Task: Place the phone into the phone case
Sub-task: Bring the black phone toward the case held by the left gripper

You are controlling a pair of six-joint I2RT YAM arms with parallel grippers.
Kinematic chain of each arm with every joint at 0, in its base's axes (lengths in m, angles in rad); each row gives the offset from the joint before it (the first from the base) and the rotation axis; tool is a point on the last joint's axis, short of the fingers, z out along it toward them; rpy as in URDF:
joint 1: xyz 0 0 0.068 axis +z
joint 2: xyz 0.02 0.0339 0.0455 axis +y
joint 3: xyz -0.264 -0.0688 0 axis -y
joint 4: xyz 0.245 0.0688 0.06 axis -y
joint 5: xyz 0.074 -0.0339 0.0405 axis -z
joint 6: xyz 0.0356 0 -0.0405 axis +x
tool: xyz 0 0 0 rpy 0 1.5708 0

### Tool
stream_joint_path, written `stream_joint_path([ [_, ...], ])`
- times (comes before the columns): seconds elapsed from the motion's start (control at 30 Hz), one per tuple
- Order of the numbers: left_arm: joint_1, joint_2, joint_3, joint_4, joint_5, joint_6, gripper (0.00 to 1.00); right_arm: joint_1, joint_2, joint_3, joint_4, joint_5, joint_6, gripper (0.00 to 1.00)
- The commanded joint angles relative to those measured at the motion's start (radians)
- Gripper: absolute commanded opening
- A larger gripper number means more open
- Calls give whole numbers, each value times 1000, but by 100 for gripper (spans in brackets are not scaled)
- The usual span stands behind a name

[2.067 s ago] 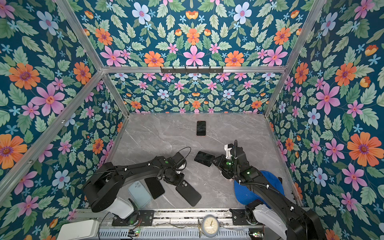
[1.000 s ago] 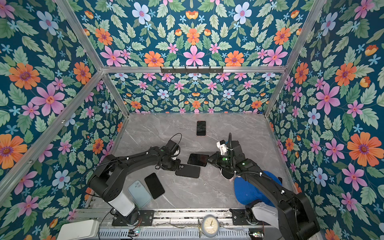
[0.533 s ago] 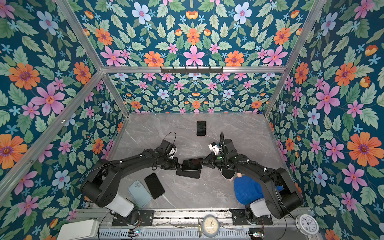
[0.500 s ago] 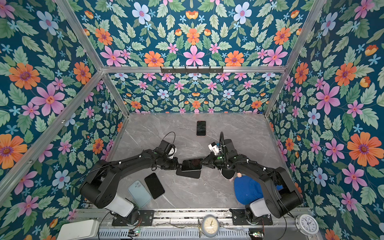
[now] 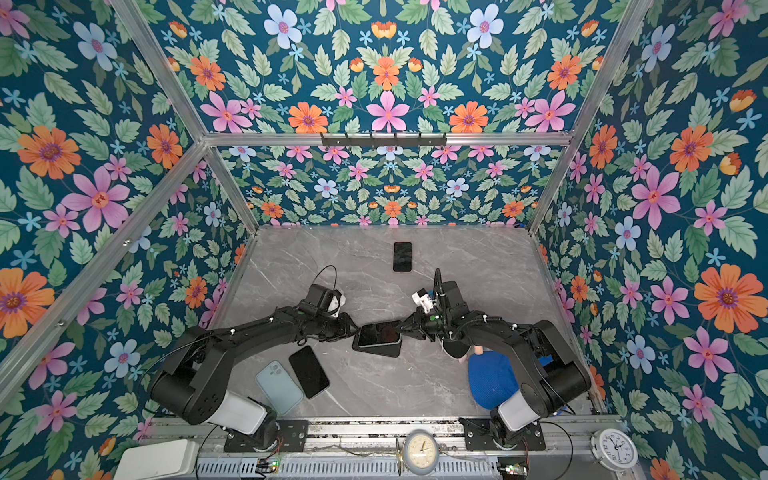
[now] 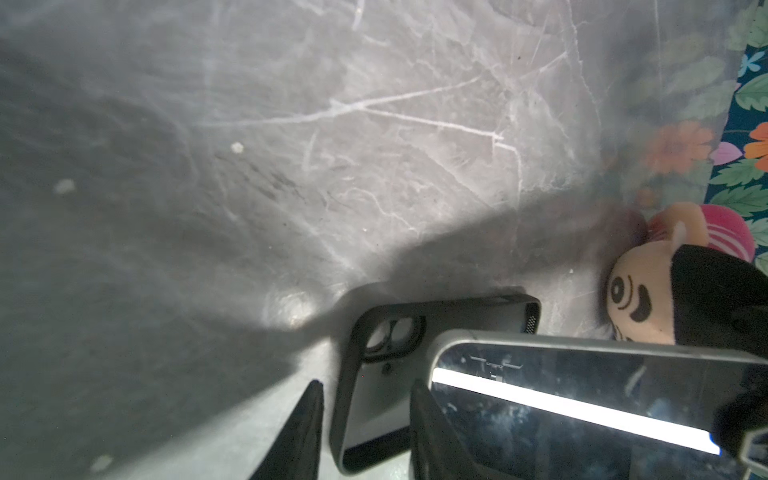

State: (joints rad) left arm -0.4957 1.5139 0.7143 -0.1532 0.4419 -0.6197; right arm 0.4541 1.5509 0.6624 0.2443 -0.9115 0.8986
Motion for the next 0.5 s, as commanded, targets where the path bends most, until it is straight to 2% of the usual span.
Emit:
stream_joint_path([
  [0.0, 8, -3, -10, 43, 34, -15, 40, 6, 13, 5, 67, -14, 19, 0],
  [0.47, 32, -19, -54, 105, 75, -51, 43, 24, 67, 9, 101, 3, 25, 0],
])
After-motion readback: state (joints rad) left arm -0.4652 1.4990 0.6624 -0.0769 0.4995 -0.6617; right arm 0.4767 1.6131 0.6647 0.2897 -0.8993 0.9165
